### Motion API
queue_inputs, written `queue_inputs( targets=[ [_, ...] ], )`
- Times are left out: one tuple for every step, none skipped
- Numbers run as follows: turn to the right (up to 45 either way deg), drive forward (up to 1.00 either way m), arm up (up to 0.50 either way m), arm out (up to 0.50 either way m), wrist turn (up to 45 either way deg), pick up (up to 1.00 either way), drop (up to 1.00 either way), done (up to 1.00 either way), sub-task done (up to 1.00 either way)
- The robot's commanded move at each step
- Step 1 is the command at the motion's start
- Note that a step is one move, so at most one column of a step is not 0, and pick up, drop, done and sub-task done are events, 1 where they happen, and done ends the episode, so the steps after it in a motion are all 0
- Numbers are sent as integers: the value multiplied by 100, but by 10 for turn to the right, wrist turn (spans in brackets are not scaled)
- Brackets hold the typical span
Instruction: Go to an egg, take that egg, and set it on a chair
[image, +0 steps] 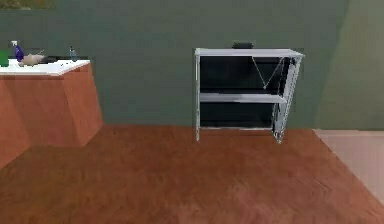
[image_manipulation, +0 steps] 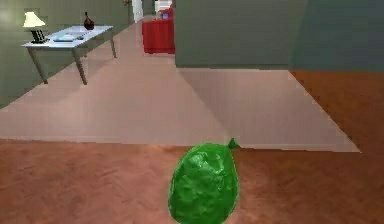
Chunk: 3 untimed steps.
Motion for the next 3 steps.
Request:
queue_inputs(
  targets=[
    [-450,0,0,0,0,0,0,0,0],
    [-90,0,0,0,0,0,0,0,0],
    [0,100,0,0,0,0,0,0,0]
  ],
)
